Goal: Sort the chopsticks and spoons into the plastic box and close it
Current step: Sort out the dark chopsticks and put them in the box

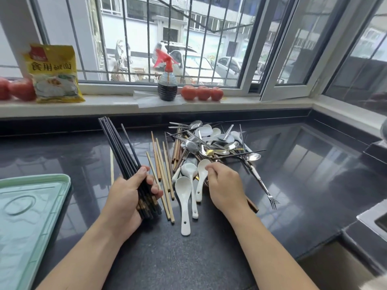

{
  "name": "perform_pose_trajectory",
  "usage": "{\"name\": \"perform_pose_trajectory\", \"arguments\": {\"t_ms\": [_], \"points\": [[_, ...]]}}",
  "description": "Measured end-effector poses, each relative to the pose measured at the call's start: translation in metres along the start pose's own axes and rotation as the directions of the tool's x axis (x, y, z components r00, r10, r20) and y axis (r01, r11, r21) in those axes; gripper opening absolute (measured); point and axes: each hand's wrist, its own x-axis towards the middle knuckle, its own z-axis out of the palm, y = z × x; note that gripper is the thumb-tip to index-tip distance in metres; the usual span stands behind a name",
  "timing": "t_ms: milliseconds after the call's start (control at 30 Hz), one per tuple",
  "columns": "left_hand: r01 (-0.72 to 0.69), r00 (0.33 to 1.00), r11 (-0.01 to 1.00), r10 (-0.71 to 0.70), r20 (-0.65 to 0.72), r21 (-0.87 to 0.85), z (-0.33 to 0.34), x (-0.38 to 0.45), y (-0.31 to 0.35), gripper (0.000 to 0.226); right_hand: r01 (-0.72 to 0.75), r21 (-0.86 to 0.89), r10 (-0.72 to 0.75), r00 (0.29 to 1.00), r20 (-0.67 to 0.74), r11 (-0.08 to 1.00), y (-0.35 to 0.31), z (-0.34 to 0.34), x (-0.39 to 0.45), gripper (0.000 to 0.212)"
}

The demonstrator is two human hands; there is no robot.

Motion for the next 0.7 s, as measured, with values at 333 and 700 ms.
{"name": "perform_pose_trajectory", "arguments": {"t_ms": [333, 700], "points": [[-0.005, 1.0, 1.0, 0.005, 0.002, 0.021, 0.001, 0.003, -0.001, 0.006, -0.39, -0.118, 0.396, 0.918, 0.029, 0.913, 0.024, -0.036, 0.065, 0.03], [-0.006, 1.0, 1.0, 0.006, 0.014, 0.004, -0.001, 0.007, -0.003, 0.006, -0.394, 0.129, 0.412, 0.894, -0.175, 0.91, 0.04, -0.086, 0.09, 0.045]]}}
